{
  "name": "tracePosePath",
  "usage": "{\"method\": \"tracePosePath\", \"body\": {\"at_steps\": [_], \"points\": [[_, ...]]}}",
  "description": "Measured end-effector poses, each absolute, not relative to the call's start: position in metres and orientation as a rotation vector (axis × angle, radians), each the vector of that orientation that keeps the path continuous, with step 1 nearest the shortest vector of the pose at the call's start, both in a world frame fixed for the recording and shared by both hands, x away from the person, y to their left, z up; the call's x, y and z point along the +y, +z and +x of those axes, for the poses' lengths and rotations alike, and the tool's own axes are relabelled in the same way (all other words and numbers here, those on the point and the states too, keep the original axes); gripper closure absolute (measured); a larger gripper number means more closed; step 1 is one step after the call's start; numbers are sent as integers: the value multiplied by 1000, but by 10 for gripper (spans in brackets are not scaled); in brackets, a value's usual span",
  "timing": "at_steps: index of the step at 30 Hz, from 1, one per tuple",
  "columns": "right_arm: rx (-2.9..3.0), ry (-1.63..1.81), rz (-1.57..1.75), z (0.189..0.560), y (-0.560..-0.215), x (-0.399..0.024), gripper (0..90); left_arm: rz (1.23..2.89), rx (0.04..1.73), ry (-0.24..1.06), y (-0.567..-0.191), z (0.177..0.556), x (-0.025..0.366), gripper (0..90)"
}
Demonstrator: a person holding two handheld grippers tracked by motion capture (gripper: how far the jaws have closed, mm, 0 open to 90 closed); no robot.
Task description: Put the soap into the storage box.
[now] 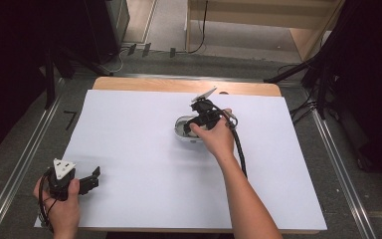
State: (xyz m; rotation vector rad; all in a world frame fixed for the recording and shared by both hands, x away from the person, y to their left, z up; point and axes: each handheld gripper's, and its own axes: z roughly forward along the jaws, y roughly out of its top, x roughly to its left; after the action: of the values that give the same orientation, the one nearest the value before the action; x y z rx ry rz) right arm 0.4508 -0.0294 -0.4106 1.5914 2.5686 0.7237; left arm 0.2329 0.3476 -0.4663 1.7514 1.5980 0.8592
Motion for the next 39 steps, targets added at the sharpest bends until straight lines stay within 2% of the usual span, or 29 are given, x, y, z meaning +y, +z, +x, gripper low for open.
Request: {"method": "tracePosePath", "body": {"at_steps": [20,39], "points": [[2525,809,1595,434,-390,-55,131,1759,1596,867,-467,233,347,73],[2504,856,1537,390,-399,-103,115,1771,1591,876,-467,233,346,73]]}}
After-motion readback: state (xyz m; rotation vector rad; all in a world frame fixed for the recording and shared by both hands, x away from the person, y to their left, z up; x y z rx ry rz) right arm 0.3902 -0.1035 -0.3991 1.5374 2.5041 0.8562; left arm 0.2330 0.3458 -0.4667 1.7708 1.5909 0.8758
